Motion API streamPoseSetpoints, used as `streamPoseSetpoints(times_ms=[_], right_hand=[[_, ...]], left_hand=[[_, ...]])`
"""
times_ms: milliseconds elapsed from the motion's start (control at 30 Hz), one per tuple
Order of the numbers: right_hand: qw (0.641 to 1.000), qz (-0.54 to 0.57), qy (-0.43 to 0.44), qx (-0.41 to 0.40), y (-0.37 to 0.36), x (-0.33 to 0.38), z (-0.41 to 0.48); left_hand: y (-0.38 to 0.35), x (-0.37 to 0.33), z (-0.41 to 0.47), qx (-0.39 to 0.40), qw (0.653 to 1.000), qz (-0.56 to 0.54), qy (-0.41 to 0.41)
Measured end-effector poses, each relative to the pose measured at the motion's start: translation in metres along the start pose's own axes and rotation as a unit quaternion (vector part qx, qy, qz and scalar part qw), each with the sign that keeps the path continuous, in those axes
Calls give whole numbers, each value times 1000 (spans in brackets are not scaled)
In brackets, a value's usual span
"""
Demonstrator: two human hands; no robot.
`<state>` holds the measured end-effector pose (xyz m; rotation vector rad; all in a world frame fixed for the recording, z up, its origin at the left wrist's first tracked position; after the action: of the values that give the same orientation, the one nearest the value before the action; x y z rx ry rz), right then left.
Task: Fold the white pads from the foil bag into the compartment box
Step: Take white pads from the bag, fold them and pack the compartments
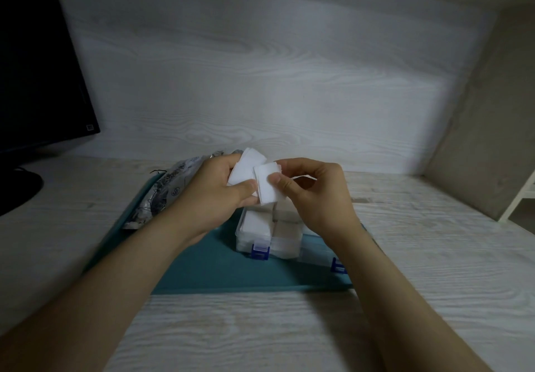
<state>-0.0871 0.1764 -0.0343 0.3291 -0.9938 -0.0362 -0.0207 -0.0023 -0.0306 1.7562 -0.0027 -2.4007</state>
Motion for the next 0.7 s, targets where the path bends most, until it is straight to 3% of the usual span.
streamPoseSetpoints(times_ms=[367, 533, 700], right_hand=[[998, -46, 44, 13, -1, -5, 1], [996, 69, 32, -43, 6, -1, 3], [996, 75, 45, 23, 5, 2, 3]], left_hand=[[2, 3, 0, -8, 1000, 6, -4], [2, 2, 1, -19, 1000, -9, 3], [2, 0, 1, -10, 1000, -17, -6]])
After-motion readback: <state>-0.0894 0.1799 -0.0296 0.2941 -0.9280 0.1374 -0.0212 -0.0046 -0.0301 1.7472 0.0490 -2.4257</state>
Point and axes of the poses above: each hand's wrist, its own z-axis towards the middle knuckle, its own y-axis out of the back of the hand, x = y × z, the point moved 1 cm from there along z, towards the middle knuckle, and after that the axes turned 1 degree about -z, right-handed, at the moved point
